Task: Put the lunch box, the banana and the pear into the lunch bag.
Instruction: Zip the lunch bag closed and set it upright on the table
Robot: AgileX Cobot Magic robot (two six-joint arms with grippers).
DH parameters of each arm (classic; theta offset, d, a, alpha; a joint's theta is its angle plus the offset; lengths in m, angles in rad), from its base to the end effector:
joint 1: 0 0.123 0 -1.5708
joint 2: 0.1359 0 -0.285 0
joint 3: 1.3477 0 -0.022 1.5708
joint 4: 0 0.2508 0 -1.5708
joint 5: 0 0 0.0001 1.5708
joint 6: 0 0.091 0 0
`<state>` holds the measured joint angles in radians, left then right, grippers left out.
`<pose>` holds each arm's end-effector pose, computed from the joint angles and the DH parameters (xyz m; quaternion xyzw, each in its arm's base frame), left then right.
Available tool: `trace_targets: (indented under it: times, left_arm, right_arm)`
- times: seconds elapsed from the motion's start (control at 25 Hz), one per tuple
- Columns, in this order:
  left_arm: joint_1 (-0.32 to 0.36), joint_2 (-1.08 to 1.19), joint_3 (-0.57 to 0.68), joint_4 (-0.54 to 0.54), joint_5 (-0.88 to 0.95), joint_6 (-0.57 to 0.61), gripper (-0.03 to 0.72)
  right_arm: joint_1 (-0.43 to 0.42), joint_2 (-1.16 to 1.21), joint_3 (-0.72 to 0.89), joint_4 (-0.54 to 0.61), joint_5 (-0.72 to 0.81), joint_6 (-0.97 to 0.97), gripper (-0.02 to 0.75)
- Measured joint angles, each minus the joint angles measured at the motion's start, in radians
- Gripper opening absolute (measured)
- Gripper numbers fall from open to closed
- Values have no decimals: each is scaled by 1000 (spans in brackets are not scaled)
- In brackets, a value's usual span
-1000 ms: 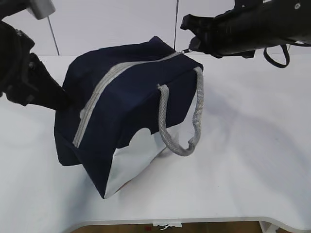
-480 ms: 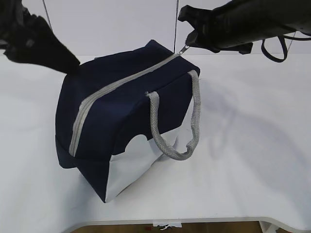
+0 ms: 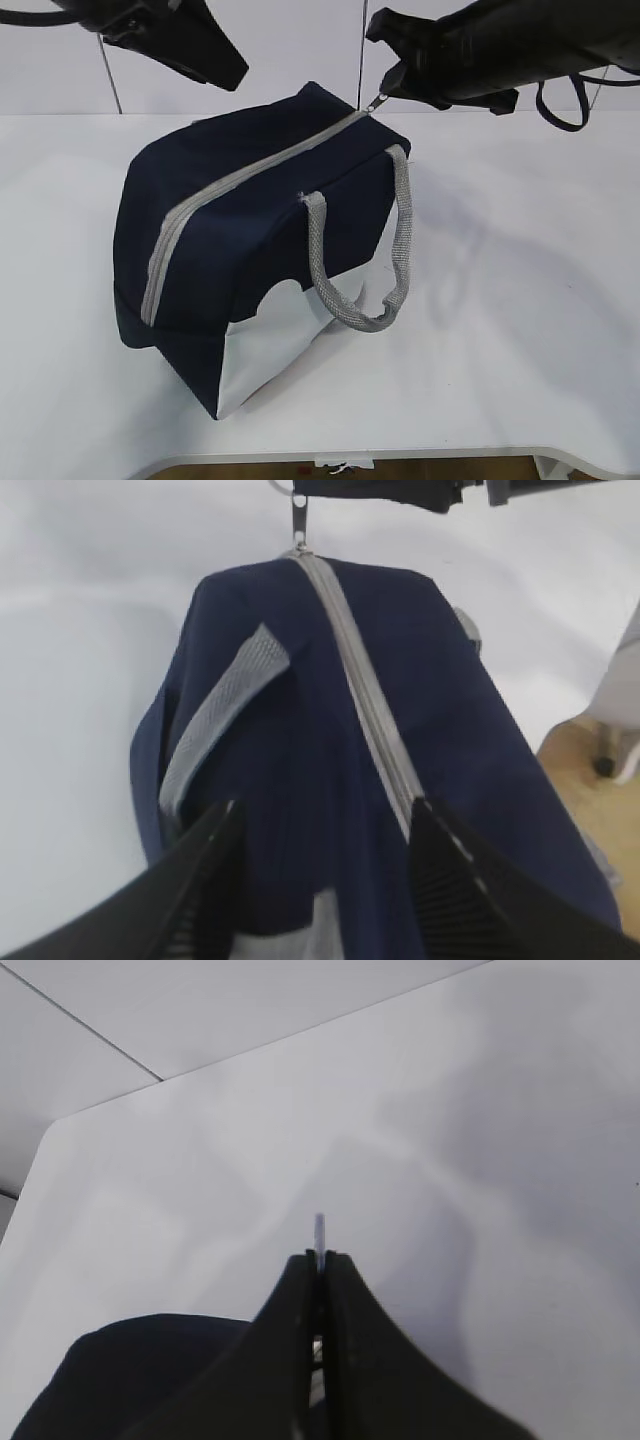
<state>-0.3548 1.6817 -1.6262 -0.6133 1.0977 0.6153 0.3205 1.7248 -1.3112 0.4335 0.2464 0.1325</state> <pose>0.3242 -0.1699 0.3644 0.3720 0.8475 -0.2611 0.2743 0.3797 0.1359 0.2891 0.0768 0.8686 0.2471 0.4227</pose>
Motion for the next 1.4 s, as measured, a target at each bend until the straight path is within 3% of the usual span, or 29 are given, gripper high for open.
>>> trace_targets:
  times: [0.44,0.96,1.08,1.32,1.4]
  left_arm:
    - [2,187,-177,-103,96,-2,401]
    - [-38,345,-302,-132,87,-2,392]
    - [-38,362,-304,-120,83,-2,304]
    - [-38,376,-313,-50,104,-4,50]
    - [-38,376,-338,-11,119,-4,16]
  right_arm:
    - [0,0,-2,7,8,0,-9]
    - [-2,0,-2,10,10,-2,-9]
    - [-2,0,-2,10,10,-2,-9]
    - [-2,0,-2,11,18,-2,-9]
    - [-2,0,-2,11,18,-2,-9]
